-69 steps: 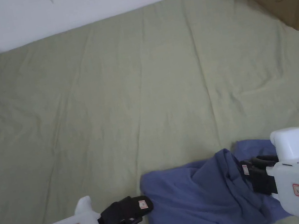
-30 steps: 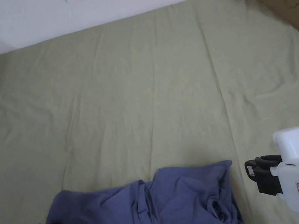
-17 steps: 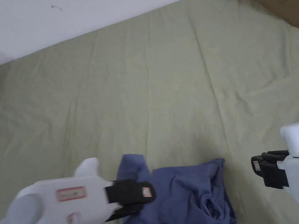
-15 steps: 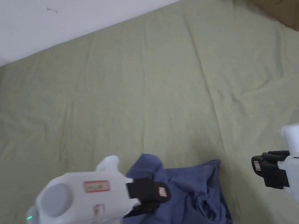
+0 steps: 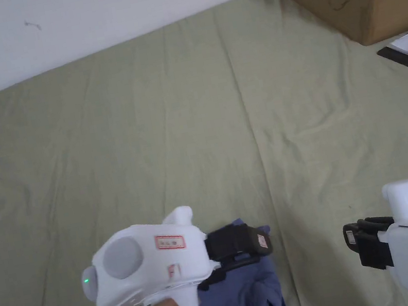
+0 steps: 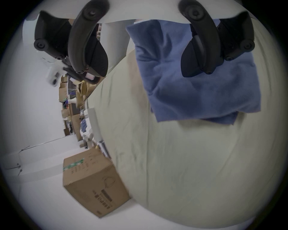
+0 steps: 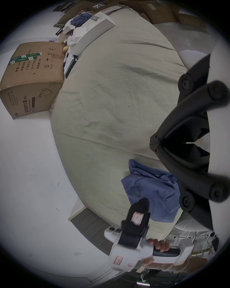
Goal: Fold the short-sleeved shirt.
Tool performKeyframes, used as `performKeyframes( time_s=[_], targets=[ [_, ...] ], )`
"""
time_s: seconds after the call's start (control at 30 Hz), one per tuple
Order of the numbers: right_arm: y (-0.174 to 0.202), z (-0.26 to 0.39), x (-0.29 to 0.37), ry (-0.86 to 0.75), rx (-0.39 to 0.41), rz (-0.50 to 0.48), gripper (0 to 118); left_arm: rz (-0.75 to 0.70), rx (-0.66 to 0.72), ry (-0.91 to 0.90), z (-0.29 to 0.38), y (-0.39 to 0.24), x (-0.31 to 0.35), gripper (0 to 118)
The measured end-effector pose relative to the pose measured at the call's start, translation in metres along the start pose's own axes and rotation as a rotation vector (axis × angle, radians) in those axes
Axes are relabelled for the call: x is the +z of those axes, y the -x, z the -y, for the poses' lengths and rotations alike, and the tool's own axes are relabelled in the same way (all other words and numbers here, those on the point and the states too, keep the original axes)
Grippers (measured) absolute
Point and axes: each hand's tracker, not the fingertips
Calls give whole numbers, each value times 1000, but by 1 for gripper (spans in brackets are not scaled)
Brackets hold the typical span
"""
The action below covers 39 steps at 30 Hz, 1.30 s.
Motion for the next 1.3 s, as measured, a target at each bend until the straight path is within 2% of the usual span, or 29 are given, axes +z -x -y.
performKeyframes(
  time_s=[0.17,0.2,0.23,0.27,0.3,0.33,0.43,0.53,0.67,0.97,1.1,1.3],
  targets=[
    [8,0,-6,13,13,-15,0,-113,-8,-44,4,17,42,98],
    [9,0,-7,12,14,-22,0,-142,-18,-59,8,22,48,91],
    [10,0,-8,13,15,-30,0,-157,-36,-69,11,25,51,74],
    [11,-1,-9,14,19,-36,0,-184,-34,-81,16,29,53,43],
    [12,-1,-10,15,23,-39,0,-219,-18,-88,19,33,51,7],
    [13,-1,-11,16,28,-41,0,-242,4,-73,22,37,47,5],
    [13,-2,-14,17,36,-48,0,-168,20,-41,32,37,33,4],
    [10,-2,-14,17,35,-54,0,-107,-49,-16,36,19,10,4],
    [2,-2,-12,16,33,-37,0,-124,-136,80,39,-4,-36,4],
    [-8,2,-8,29,17,-14,0,-41,-162,242,54,-31,-103,4],
    [8,-4,-10,30,59,-51,0,0,-157,170,56,-25,-69,4],
    [71,-7,-38,69,222,-167,0,35,-24,-68,56,34,46,5]
  ],
)
